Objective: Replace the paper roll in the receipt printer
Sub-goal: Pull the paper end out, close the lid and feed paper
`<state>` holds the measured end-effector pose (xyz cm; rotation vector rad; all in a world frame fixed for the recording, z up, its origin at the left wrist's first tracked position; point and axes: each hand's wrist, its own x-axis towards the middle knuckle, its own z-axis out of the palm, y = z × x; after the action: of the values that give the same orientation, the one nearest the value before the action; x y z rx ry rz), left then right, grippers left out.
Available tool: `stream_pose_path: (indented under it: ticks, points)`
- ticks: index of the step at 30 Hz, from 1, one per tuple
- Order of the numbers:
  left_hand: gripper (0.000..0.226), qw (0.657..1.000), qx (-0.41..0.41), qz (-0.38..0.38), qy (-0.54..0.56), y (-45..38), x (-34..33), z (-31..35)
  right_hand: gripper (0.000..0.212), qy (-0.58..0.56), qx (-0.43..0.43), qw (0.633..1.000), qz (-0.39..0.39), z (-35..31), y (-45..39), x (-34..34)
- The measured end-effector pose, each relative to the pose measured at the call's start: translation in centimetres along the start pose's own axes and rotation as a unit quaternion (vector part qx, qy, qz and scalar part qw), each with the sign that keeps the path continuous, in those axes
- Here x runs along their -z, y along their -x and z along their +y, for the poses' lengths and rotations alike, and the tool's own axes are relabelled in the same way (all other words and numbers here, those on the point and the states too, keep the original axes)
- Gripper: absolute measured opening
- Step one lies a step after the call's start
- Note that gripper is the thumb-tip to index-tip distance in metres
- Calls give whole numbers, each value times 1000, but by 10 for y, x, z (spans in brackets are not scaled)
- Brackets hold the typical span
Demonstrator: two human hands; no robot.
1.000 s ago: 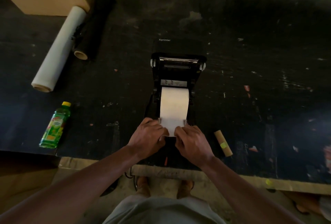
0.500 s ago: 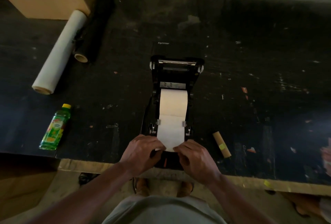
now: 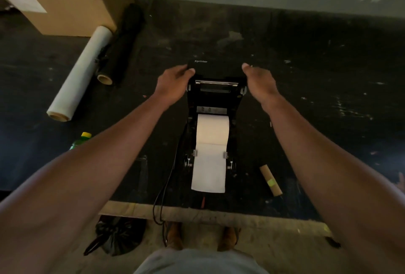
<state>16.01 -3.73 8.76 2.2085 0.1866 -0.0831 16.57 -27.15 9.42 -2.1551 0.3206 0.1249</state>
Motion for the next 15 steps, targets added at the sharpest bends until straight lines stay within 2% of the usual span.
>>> stream_pose_path:
  ticks: [5,9,15]
  points:
    - [44,999,4,3,41,32,5,-4,43,4,22,1000,20,0,38,2]
    - [45,997,16,-12,75,78,3,-36,26,-55,15,998,31,30,95,-1]
    - [47,995,42,-39,86,144,-16,-86,31,-68,-4,997,33,98,154,-26]
